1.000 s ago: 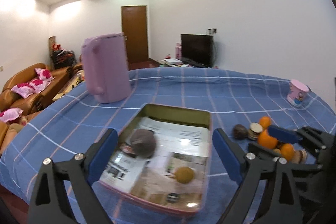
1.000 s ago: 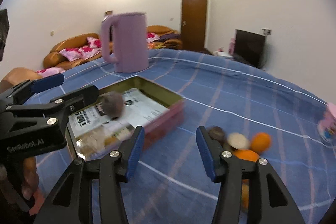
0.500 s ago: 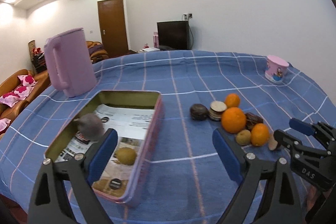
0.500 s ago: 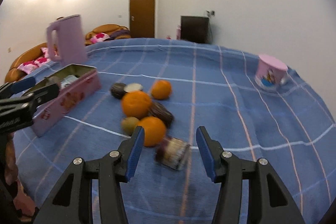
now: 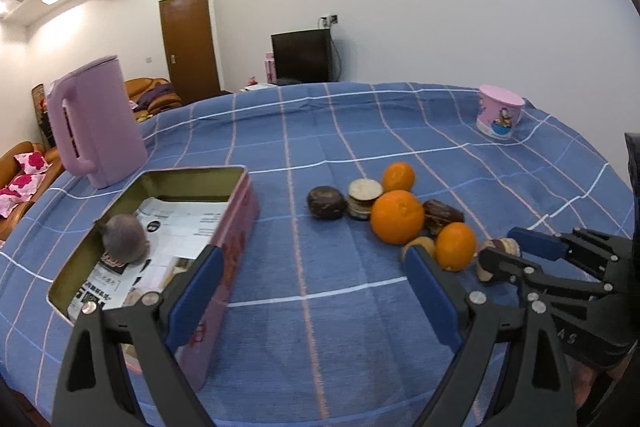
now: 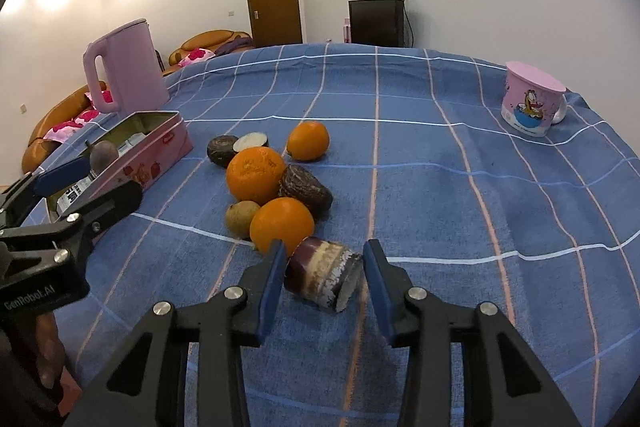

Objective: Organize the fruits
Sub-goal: 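Move the left gripper to an orange and grasp it while the right gripper approaches the striped cake roll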

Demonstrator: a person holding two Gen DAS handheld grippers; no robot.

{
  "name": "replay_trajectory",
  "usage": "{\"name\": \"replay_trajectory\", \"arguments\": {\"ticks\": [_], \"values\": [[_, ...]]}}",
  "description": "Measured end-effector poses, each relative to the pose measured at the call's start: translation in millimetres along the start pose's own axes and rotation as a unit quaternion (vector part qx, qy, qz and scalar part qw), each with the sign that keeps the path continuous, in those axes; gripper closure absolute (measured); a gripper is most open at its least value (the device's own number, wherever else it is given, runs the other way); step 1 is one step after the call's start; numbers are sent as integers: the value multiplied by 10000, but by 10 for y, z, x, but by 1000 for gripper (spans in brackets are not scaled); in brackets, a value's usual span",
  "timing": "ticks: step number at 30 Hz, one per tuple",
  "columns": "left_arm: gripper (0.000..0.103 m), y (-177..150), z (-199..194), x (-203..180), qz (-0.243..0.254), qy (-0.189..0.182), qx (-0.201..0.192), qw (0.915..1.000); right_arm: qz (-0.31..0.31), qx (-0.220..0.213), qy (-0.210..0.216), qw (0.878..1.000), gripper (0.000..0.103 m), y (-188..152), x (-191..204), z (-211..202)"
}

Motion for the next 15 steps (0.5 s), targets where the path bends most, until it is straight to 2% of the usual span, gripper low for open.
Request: {"name": "replay_trajectory", "arguments": {"ticks": [3,8,12,15], "values": [[9,32,2,-102,67,-111,-36,9999,91,-117,-73,9999,62,22,-72,-39],[11,67,48,-334,124,-439,19,9990,88,-221,-551,9982,62,46,-333,-97],[22,59,144,-553,201,-691,141,9973,168,-254,-714,9970,62,44,-486,-134],[26,24,219,-693,260,-860,277,9956,186,-203,-703,9971,62,42,-515,-124]]}}
Point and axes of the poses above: each gripper's, at about its wrist camera, not at the fingertips, and z roughly the way its jaws point, x to its left, y to its top, the point moved 6 cm from there along z, roughly the way its jaws point, and after that the axes turned 10 degrees about -x, right-handed, at the moved point
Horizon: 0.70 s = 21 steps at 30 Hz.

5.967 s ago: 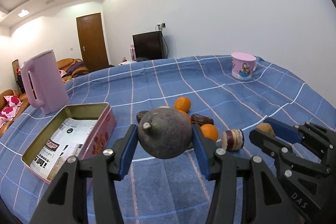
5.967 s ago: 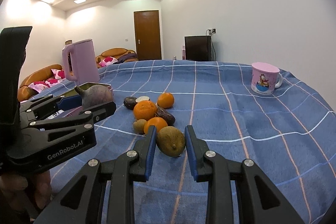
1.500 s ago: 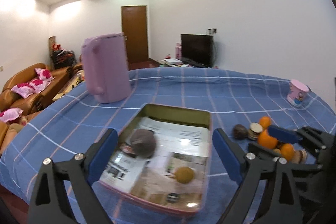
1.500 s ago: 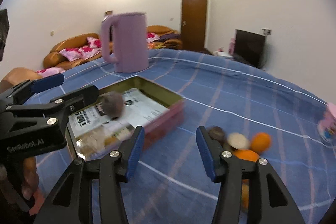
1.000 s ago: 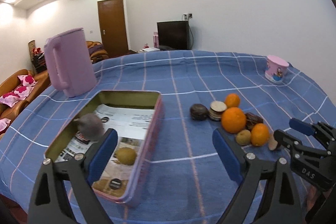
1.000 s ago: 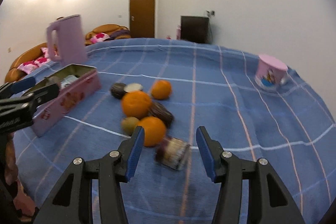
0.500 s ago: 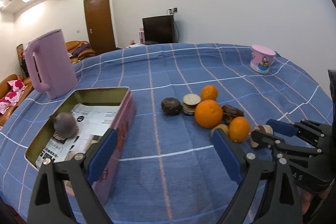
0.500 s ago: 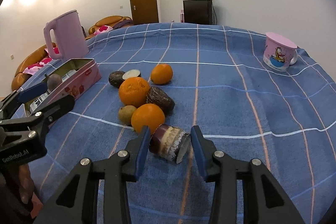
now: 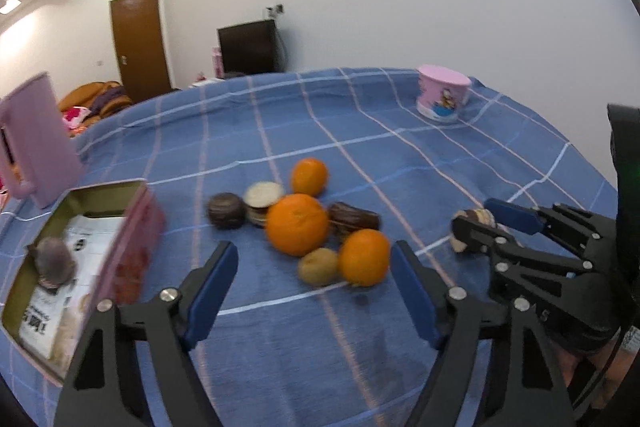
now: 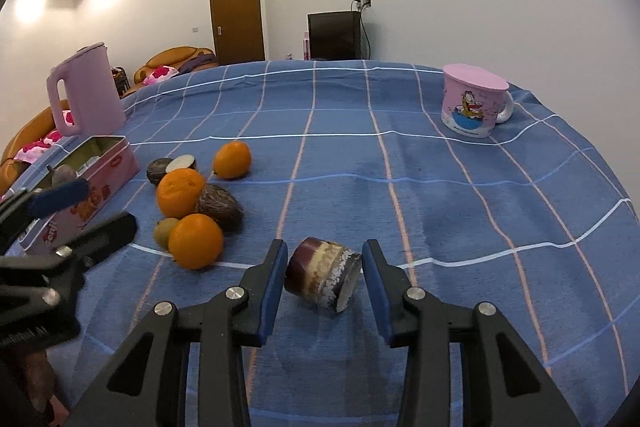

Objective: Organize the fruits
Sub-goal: 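Move the left gripper to an orange and grasp it while the right gripper approaches the striped cake roll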

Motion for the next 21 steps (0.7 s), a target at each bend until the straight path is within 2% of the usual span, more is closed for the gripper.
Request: {"name": "replay_trajectory", "arguments": {"ticks": [2,6,9,11,21], "values": [[33,-20,60,-77,64,-84,110,9999,7,48,26,10000,62,-6,-5,6],[35,-18,125,-155,153,-177,192,9995,-11,135,-52,9999,62,-22,-66,23],[44,-14,193,-211,206,-245,287,9991,110,165,57,9998,62,-28,-95,33],[47,-28,237,-247,248,-296,373,9986,113,158,81,9998,62,-34,-93,28],[52,-35,333,-312,333,-333,532,9975,122,192,127,9997,62,-31,-85,43]]}}
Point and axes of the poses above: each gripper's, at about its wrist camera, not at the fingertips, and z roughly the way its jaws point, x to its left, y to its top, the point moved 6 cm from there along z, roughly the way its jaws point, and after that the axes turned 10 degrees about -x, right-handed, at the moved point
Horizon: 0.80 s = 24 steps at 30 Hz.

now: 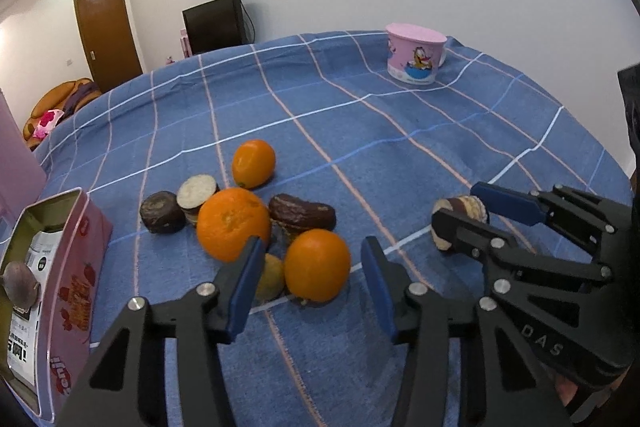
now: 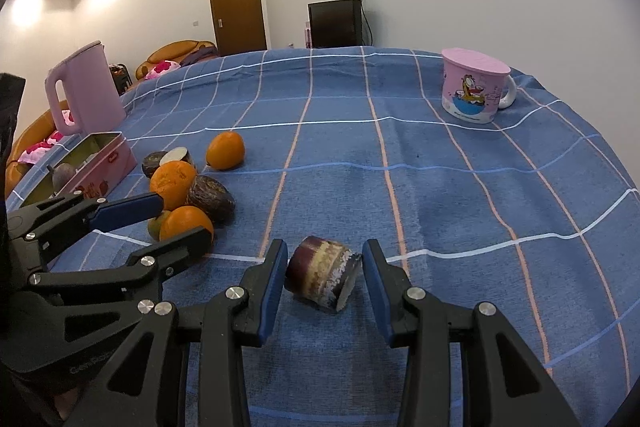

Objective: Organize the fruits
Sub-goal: 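Move the left gripper to an orange and grasp it while the right gripper approaches the striped cake roll, then grasp and lift the striped cake roll with the right gripper while the left lifts the orange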

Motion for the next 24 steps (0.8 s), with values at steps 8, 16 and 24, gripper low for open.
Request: {"name": "replay_trajectory", "arguments": {"ticks": [8,16,24], "values": [[68,-33,-16,-103,270,-64,-30,9996,-92,-68,-22,9999,62,0,33,-20],[70,-34,-48,-53,157,-156,-79,9997,-89,-144,11,9999,62,7,35,-61],[71,-21,-67,-32,97,-77,-151,9998,-88,-347,97,9993,62,30,41,-119]]}}
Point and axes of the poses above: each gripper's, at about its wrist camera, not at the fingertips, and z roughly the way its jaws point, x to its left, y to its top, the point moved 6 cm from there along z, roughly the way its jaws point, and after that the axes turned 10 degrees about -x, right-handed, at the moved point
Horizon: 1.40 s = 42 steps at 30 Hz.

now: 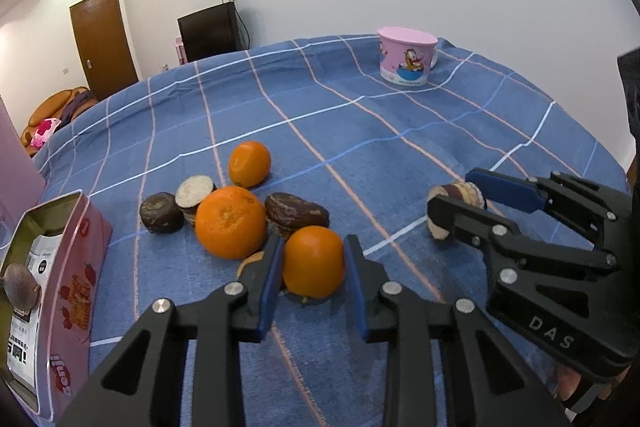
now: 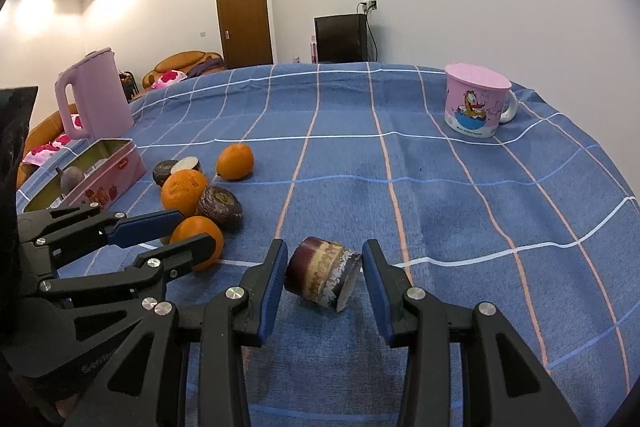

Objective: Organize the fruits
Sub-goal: 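Grasp and lift the striped cake roll with the right gripper while the left lifts the orange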

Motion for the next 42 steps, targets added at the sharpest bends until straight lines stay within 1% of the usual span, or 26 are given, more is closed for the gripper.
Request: {"name": "replay_trajectory", "arguments": {"ticks": [9,27,42], "values": [[71,30,-96,11,-6,74,-272,9996,-15,-220,99,9997,62,28,22,-52],[71,92,-259,99,-206,244,-729,9968,-178,-781,266,9964,62,74,98,-206],[71,116,-378,150,-300,353,-1039,9935,-282,-1045,341,9935,62,85,124,-292]]}}
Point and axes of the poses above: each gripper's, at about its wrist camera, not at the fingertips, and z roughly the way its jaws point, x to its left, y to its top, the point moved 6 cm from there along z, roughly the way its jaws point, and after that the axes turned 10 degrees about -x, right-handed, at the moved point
